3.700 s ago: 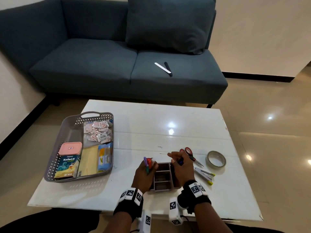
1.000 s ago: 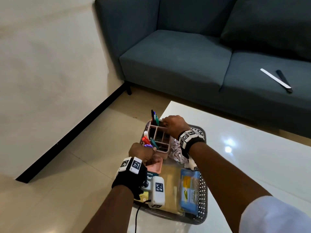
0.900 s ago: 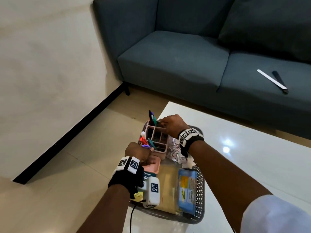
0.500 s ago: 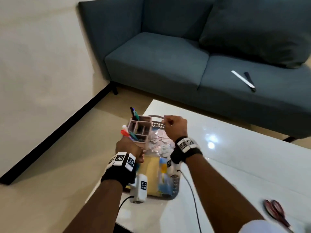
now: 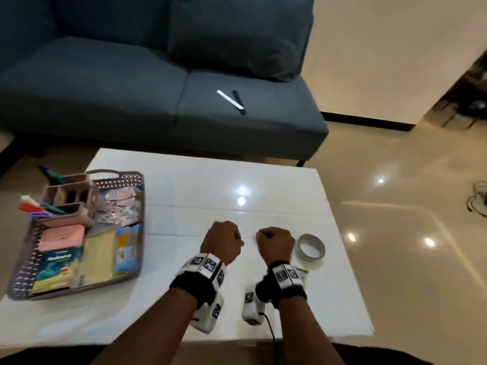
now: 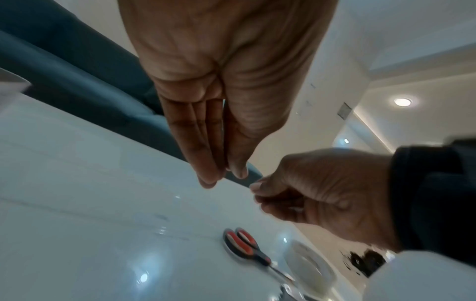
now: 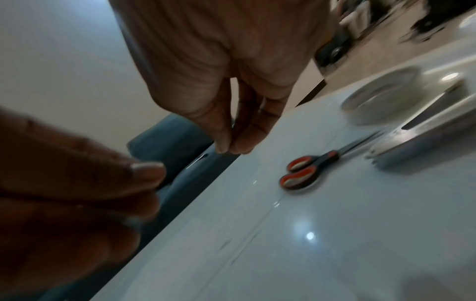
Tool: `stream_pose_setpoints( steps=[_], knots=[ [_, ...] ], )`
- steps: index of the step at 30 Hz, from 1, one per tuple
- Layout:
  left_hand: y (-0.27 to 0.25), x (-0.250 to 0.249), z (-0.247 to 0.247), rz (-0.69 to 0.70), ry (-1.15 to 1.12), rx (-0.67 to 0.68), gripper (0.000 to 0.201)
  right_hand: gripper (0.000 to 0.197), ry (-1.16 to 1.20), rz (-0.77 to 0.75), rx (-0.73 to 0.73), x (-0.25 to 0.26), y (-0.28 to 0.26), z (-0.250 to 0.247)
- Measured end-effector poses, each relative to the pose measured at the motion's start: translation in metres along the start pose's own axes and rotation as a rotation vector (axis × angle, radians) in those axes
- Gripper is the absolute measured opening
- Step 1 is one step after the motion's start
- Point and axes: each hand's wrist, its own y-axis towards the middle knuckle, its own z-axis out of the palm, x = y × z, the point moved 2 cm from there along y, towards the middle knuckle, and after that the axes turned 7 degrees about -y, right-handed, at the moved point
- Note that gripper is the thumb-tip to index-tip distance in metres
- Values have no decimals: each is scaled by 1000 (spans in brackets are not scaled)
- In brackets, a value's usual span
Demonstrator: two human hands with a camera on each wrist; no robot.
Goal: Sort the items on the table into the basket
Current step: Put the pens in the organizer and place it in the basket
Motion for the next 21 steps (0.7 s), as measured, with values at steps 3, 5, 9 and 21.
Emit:
stream_pose_setpoints(
  steps=[3, 5, 9, 21],
  knots=[
    [2, -20, 55, 15, 70, 79, 11, 27, -87, 108, -45, -65, 12, -35],
    [2, -30, 83, 38, 118, 132, 16, 45, -271, 142, 68, -97, 14, -45],
    [1, -34, 117, 68, 157, 200, 21, 44, -532, 87, 249, -128, 7, -38],
    [-9, -47, 114, 238, 463, 243, 59, 27, -208, -314, 270, -74, 0, -29]
  ],
)
